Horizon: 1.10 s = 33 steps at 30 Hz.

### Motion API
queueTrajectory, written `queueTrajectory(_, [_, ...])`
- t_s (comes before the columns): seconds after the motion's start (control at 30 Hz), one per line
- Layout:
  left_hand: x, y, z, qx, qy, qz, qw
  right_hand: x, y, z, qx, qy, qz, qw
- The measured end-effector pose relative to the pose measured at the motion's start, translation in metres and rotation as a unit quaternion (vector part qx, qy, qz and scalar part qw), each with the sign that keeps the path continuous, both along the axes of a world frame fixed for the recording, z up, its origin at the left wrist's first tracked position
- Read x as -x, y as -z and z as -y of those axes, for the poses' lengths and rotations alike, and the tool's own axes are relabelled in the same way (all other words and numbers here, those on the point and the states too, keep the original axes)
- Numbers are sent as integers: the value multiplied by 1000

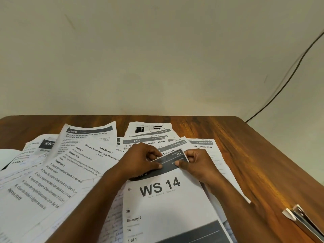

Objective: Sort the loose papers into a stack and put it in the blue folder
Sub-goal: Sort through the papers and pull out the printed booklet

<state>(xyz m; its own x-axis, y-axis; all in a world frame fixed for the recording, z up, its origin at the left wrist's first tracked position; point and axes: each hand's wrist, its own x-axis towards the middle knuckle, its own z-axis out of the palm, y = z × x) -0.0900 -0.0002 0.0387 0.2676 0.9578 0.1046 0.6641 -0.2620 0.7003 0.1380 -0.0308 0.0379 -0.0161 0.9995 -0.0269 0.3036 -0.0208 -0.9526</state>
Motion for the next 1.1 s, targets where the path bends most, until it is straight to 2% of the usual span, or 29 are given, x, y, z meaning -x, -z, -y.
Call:
queueTrajectory(0.23, [-5,-3,3,-75,-14,-88,993,-2,5,-5,-16,41,-10,999])
queueTrajectory(0.37, [-6,-2,2,-86,-11,-83,993,-6,4,-4,-25,40,-67,997])
queueTrajectory(0.57, [-14,6,4,-81,-20,25,996,-8,3,-2,-9,29,-121,992])
queueTrajectory(0.77, [-10,16,5,-27,-74,141,987,-14,3,-5,-19,39,-108,993])
queueTrajectory(0.9, [-7,16,3,1,-95,164,982,-23,4,-10,-26,76,-81,994])
queueTrajectory(1.0, [-8,20,2,11,-97,165,982,-32,9,-18,-10,146,-80,986])
queueTrajectory(1.1, [-6,23,1,12,-94,164,982,-44,12,-23,-50,219,-2,974])
